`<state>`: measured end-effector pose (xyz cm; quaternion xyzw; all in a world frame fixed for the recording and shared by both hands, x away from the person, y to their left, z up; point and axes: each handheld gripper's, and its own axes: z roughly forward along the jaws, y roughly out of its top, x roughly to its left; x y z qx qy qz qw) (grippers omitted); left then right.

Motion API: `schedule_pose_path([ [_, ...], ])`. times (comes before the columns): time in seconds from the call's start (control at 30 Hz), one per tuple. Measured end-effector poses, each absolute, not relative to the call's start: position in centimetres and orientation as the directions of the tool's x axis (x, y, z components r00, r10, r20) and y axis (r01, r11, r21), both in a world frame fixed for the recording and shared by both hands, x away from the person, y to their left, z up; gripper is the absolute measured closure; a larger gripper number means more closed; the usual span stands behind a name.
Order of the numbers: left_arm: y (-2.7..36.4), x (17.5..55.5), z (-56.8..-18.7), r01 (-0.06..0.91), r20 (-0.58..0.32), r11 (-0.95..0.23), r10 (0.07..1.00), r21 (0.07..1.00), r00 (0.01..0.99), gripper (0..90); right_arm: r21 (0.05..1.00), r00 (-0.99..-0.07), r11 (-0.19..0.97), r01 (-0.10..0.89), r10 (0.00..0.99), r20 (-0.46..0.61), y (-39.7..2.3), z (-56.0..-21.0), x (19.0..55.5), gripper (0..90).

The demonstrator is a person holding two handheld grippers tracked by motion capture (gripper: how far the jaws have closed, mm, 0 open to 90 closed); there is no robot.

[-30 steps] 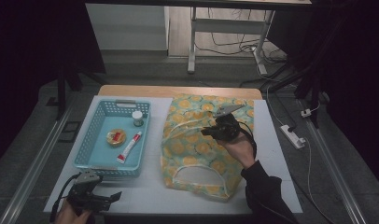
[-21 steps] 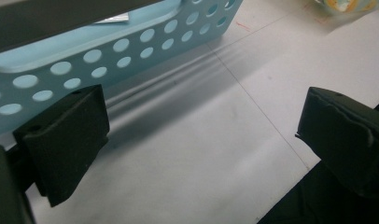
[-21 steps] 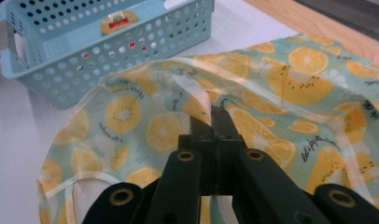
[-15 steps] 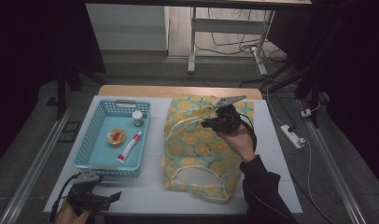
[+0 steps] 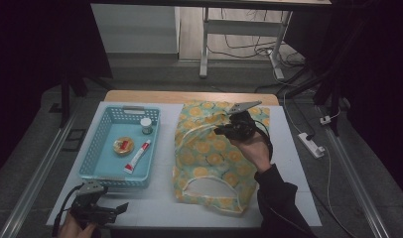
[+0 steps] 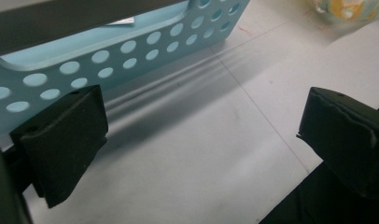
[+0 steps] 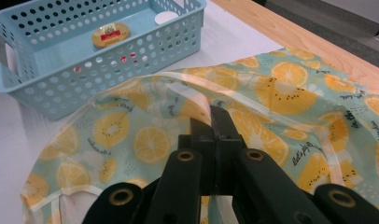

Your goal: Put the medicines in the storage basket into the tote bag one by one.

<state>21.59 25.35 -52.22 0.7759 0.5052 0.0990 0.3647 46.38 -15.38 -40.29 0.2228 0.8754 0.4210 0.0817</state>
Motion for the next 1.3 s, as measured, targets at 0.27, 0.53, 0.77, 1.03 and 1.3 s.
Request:
schedule_pose_path([
  [0.27, 25.3, 21.7, -52.3, 0.718, -0.228, -0.228, 0.848, 0.658, 0.479, 1.3, 0.768, -0.888, 0.553, 0.322, 0.457, 0.043, -15.5, -40.8, 46.6, 90.0],
  [0.53, 26.1, 21.8, -52.3, 0.722, -0.290, -0.186, 0.827, 0.667, 0.481, 0.4, 0.768, -0.889, 0.554, 0.321, 0.456, 0.043, -15.7, -40.9, 46.8, 90.0],
  [0.77, 26.4, 21.5, -52.1, 0.725, -0.322, -0.154, 0.821, 0.671, 0.472, 0.0, 0.768, -0.893, 0.557, 0.318, 0.447, 0.046, -15.7, -41.0, 46.8, 90.0],
  [1.03, 26.6, 21.5, -51.6, 0.723, -0.347, -0.150, 0.800, 0.675, 0.489, 0.7, 0.775, -0.895, 0.543, 0.323, 0.442, 0.063, -16.0, -40.9, 46.9, 90.0],
  [1.3, 26.7, 21.4, -50.6, 0.702, -0.335, -0.152, 0.796, 0.696, 0.504, 0.0, 0.777, -0.894, 0.538, 0.327, 0.442, 0.070, -16.1, -40.9, 47.0, 90.0],
])
